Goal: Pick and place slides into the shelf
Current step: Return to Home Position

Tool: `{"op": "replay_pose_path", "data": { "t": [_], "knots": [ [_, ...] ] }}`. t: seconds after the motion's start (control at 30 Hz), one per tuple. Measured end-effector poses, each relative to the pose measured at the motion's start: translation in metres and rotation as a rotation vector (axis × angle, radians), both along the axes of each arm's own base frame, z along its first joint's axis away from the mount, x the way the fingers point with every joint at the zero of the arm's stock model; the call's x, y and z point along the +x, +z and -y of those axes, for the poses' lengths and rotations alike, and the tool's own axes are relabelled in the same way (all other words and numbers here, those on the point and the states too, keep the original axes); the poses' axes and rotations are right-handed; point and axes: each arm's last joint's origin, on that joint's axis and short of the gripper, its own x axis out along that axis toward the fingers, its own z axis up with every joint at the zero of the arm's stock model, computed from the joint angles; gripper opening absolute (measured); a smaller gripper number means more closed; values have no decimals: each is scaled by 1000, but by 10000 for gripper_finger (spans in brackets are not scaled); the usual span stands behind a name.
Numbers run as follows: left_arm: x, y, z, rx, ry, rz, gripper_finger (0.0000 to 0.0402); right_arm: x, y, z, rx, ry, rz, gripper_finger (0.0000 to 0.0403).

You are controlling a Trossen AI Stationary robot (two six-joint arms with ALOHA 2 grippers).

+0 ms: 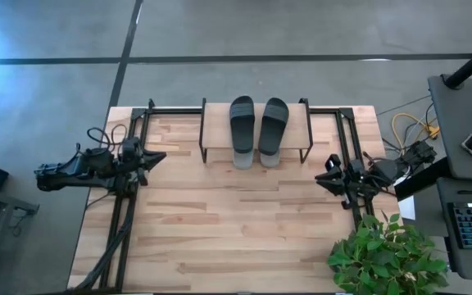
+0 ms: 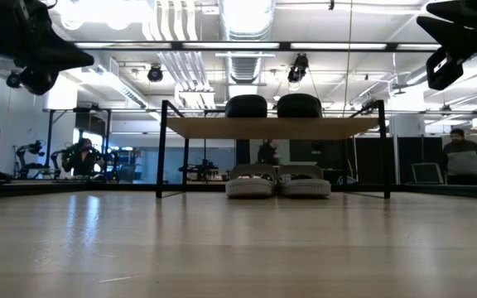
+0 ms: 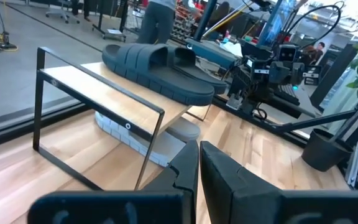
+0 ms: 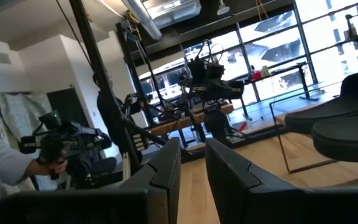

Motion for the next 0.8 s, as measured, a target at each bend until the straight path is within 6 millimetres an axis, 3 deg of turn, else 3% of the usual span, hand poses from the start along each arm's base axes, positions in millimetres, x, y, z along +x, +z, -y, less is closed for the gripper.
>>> {"op": "replay_pose_path", "data": {
  "t": [0.2, 0.8],
  "knots": [
    [0, -2, 0, 3, -1, -14, 2, 1, -1, 2, -1, -74, -14, 68],
    [1, -2, 0, 2, 3, -23, 2, 1, -1, 1, -1, -70, -22, 68]
  ]
}}
